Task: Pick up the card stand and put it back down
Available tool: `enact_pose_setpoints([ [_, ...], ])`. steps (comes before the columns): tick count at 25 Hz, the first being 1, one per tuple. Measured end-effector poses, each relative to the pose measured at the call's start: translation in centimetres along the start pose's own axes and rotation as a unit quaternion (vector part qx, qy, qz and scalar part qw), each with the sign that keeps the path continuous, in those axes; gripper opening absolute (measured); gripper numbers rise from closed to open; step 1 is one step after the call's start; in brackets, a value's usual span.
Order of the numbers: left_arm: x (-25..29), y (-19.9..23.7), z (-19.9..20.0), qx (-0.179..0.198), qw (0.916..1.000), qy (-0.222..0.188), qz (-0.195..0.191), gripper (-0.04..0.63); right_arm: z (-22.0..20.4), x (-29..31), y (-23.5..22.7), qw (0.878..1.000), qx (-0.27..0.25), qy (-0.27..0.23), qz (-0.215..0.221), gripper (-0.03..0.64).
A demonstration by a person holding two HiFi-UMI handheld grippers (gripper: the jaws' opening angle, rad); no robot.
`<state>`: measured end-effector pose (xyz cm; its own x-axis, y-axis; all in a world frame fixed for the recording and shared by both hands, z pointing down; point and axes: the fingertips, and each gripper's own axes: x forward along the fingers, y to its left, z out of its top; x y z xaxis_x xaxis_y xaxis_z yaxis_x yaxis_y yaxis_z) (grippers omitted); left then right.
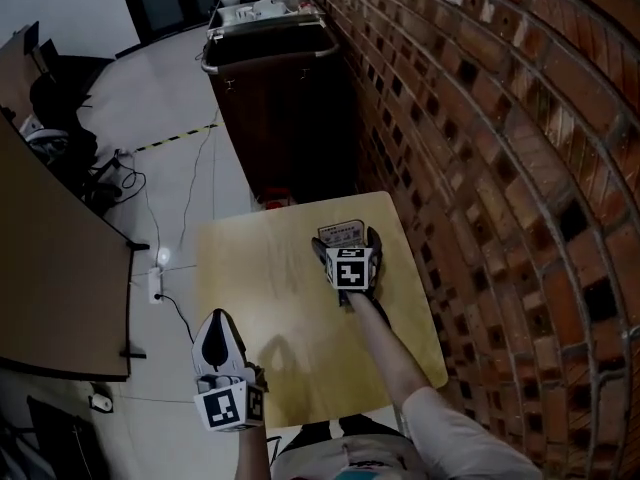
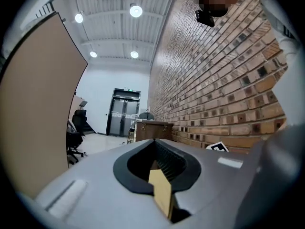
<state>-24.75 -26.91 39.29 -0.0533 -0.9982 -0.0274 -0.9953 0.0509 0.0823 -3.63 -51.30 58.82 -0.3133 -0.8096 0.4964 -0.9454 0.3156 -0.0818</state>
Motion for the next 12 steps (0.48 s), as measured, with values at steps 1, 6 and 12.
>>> enact_pose_setpoints([
  [1,0.1,0.5,-0.4,-0.002,1.0,0.005,0.005,0.005,-0.3,0.7,-0.1,1.0,0.001,0.004,-0.003,0.577],
  [6,0.4,1.7,-2.2,-0.007,0.9996,0.027,0.007,0.005,-1.2,2.3,-0.1,1.0,-0.004,0.02,-0.012,0.577],
  [12,1.2,1.6,-2.2,-0.008,0.9996,0.027,0.007,0.005,-1.1,3.1,-0.4,1.0,-0.02,0.005,-0.007,0.575],
])
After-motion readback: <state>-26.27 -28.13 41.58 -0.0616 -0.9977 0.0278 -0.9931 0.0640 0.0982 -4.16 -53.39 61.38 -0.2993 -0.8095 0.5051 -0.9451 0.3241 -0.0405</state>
